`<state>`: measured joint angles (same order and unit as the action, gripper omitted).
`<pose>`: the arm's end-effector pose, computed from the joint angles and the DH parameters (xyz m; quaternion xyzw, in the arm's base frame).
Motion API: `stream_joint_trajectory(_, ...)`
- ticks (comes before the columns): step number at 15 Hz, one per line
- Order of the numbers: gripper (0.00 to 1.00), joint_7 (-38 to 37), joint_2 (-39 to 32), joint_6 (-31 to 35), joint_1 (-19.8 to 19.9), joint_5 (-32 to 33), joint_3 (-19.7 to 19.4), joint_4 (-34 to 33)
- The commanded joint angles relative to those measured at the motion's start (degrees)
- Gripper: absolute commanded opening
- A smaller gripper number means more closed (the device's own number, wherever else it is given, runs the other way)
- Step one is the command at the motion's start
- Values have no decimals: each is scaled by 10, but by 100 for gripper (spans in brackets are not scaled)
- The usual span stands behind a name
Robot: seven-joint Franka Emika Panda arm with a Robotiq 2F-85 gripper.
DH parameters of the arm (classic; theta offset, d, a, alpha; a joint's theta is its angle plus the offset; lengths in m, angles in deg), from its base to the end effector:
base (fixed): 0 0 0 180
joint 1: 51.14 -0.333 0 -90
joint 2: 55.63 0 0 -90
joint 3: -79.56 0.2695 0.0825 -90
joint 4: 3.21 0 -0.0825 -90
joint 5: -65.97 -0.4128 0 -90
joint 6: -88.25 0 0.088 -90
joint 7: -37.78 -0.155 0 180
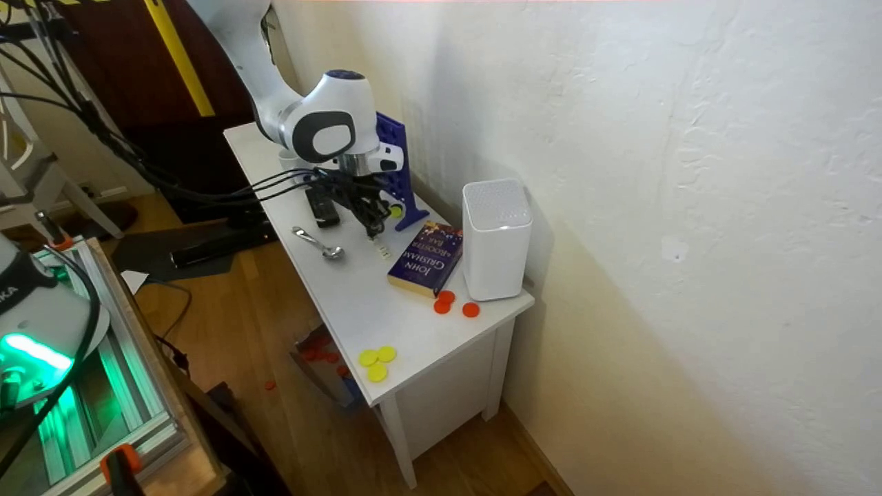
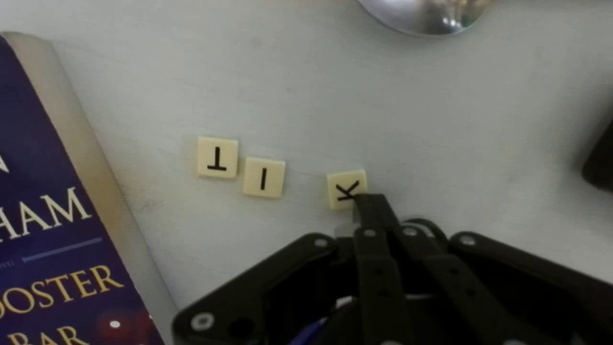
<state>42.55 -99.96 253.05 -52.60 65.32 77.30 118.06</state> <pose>0.5159 -0.0129 -0.0670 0.9993 0.0347 -0.0072 0.0120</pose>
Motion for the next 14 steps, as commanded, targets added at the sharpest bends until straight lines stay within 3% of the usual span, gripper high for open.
stream_joint_trajectory(1,0,37,12,9,16,39,11,15)
stream_joint_trajectory(6,0,32,62,-17,45,13,46,38)
stream_joint_trajectory(11,0,3,77,-60,37,12,35,40)
stream_joint_trajectory(14,0,8,64,-54,36,19,33,28)
